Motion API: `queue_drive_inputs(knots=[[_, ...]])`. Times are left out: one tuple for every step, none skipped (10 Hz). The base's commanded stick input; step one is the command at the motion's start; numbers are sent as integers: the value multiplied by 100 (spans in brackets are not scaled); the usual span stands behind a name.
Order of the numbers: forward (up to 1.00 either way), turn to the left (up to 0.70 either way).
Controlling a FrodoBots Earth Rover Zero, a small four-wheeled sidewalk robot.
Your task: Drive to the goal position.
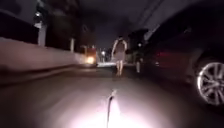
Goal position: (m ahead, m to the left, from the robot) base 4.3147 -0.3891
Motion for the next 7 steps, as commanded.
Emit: queue_drive_inputs(knots=[[100, 0], [100, 0], [100, 0], [100, 0], [100, 0], [100, 0], [100, 0]])
